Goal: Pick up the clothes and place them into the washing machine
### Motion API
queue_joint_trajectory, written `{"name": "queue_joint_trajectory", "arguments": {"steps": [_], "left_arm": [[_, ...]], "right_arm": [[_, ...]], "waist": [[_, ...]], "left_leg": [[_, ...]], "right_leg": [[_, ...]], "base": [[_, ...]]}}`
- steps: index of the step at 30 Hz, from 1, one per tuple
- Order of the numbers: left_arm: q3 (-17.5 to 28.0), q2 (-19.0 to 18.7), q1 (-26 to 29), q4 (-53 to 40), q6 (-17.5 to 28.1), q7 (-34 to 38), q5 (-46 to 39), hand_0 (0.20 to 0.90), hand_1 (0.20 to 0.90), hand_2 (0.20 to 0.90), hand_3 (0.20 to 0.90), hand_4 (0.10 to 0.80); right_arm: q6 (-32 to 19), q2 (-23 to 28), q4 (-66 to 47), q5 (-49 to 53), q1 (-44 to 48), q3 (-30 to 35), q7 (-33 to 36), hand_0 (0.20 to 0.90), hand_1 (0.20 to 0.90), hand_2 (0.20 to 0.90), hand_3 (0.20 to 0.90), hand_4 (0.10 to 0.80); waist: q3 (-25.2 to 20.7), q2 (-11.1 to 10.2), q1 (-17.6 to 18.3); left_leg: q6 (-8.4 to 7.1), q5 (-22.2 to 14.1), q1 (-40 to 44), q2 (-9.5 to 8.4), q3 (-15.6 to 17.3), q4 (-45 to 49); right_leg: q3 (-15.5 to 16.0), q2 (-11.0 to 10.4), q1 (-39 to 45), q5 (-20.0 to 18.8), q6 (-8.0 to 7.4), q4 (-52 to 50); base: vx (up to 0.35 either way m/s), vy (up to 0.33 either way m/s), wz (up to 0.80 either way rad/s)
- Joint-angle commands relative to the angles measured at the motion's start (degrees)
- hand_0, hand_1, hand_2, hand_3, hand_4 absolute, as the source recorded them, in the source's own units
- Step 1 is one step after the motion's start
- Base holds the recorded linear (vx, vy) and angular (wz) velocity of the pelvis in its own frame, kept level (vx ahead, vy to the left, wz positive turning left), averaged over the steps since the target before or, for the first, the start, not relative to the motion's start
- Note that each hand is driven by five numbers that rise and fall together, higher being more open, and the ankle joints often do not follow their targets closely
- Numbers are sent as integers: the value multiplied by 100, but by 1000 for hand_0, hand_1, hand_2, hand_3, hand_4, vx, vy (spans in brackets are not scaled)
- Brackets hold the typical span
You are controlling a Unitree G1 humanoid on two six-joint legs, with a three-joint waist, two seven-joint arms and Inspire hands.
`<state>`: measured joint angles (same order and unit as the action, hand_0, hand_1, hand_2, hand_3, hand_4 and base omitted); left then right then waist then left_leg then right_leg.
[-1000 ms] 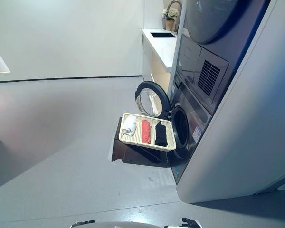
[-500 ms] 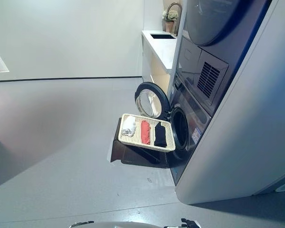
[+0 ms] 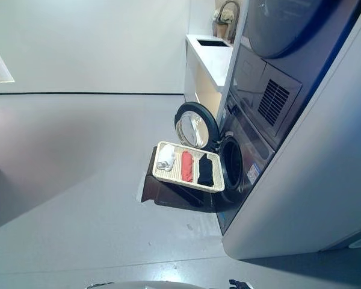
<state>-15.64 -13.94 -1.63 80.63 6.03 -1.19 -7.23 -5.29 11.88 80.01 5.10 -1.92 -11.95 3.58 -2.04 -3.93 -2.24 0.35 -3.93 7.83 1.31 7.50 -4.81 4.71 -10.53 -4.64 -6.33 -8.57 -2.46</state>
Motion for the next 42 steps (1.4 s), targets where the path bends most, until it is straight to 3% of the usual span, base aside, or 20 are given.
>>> {"name": "queue_joint_trajectory", "arguments": {"steps": [1,3,6,8,12,15,16,17,19,21,23,26,28,31,33,35,36,37,40,42], "left_arm": [[244,-88,690,121,74,118,-42,900,900,900,900,800],[220,-166,735,125,83,98,15,900,900,900,900,800],[246,-187,737,143,96,80,28,900,900,900,900,800],[253,-171,715,220,109,70,79,900,900,900,900,800],[289,-123,722,330,171,91,46,900,900,900,900,800],[295,-31,660,331,192,76,26,900,900,900,900,800],[253,52,638,322,192,97,-42,900,900,900,900,800],[252,56,637,321,192,98,-43,900,900,900,900,800],[174,140,632,312,198,111,-98,900,900,900,900,800],[70,212,681,260,195,125,-135,900,900,900,900,800],[-3,205,805,129,201,182,-222,900,900,900,900,800],[5,164,938,-88,231,235,-400,900,900,900,900,800],[54,137,945,-137,266,272,-496,900,900,900,900,800],[128,121,813,-43,272,301,-466,900,900,900,900,800],[180,106,729,46,256,316,-453,900,900,900,900,800],[208,92,655,172,260,328,-433,900,900,900,900,800],[237,71,600,232,249,329,-392,900,900,900,900,800],[267,62,568,264,250,345,-376,900,900,900,900,800],[188,76,578,304,219,369,-233,900,900,900,900,800],[187,59,570,263,221,381,-211,900,900,900,900,800]], "right_arm": [[43,242,293,-96,236,-131,-22,900,900,900,900,800],[57,255,419,-70,78,-12,-53,900,900,900,900,800],[87,285,485,-93,-4,67,-48,900,900,900,900,800],[99,303,499,-138,-76,158,-58,900,900,900,900,800],[130,303,492,-235,-161,290,-94,900,900,900,900,800],[118,301,464,-280,-237,314,-106,900,900,900,900,800],[99,331,426,-280,-248,308,-98,900,900,900,900,800],[100,335,425,-280,-251,308,-98,900,900,900,900,800],[57,384,348,-223,-187,313,-84,900,900,900,900,800],[9,418,251,-134,-118,271,-67,900,900,900,900,800],[-17,505,109,-24,-16,218,-49,900,900,900,900,800],[-8,526,-4,54,123,63,-6,900,900,900,900,800],[-5,516,-50,69,230,-71,35,900,900,900,900,800],[-8,518,-39,96,325,-141,70,900,900,900,900,800],[-34,507,-21,117,359,-166,93,900,900,900,900,800],[-81,495,-15,130,363,-213,120,900,900,900,900,800],[-104,484,-10,117,384,-275,145,900,900,900,900,800],[-117,487,-8,79,380,-305,157,900,900,900,900,800],[-63,456,78,-100,419,-426,200,900,900,900,900,800],[-49,423,76,-133,427,-452,181,900,900,900,900,800]], "waist": [[684,343,239],[700,371,417],[727,368,515],[685,284,645],[684,340,925],[530,378,1041],[438,456,1111],[435,470,1107],[398,577,1149],[344,692,1152],[369,597,1120],[556,293,855],[652,134,625],[711,11,271],[740,19,126],[707,89,7],[646,216,-123],[644,247,-186],[581,296,-236],[465,333,-269]], "left_leg": [[190,135,-189,-237,-343,231],[146,37,50,-204,-564,214],[107,-125,344,-203,-707,185],[47,-314,683,-290,-853,124],[-115,-563,1393,-130,-1095,-19],[-209,-667,1650,24,-1242,-19],[-253,-547,1654,148,-1336,132],[-255,-553,1655,158,-1329,133],[-378,-153,1540,286,-1376,492],[-600,601,1270,413,-1321,1290],[-771,1371,732,370,-1201,2437],[-711,1553,95,192,-942,3784],[-601,1401,-418,355,-603,4096],[-434,1075,-1345,355,-429,3808],[-414,1113,-1595,469,-447,3220],[-438,1293,-1814,601,-523,2060],[-482,1413,-1841,659,-767,1023],[-527,1528,-1819,668,-905,592],[-714,1679,-1898,765,-878,39],[-709,1698,-1818,792,-732,-14]], "right_leg": [[-138,324,-364,36,132,-2244],[-263,508,-813,99,258,-2172],[-78,397,-892,86,272,-1673],[12,281,-1094,-219,162,-773],[221,349,-1576,-819,-38,570],[173,429,-1591,-953,13,565],[-23,553,-1562,-1093,90,518],[-21,565,-1562,-1091,92,518],[-69,711,-1482,-1071,205,418],[-28,915,-1294,-877,411,356],[-29,945,-880,-582,616,420],[-227,902,-273,-265,834,478],[-391,891,-5,-115,920,468],[-691,969,455,98,909,545],[-815,1010,757,239,838,610],[-930,1079,1005,449,740,652],[-1073,1157,1220,627,684,692],[-1178,1168,1367,709,671,716],[-1330,1107,1656,931,606,735],[-1391,1065,1780,1016,552,742]], "base": [[163,102,26],[358,56,40],[313,-34,32],[371,-76,34],[447,-95,29],[482,-201,58],[429,-190,56],[421,-208,39],[298,-170,11],[373,-218,-6],[367,-254,5],[365,-287,-2],[373,-205,-64],[401,-88,-65],[350,20,-25],[417,105,-39],[543,150,-40],[512,147,-46],[347,115,-66],[307,156,-87]]}}
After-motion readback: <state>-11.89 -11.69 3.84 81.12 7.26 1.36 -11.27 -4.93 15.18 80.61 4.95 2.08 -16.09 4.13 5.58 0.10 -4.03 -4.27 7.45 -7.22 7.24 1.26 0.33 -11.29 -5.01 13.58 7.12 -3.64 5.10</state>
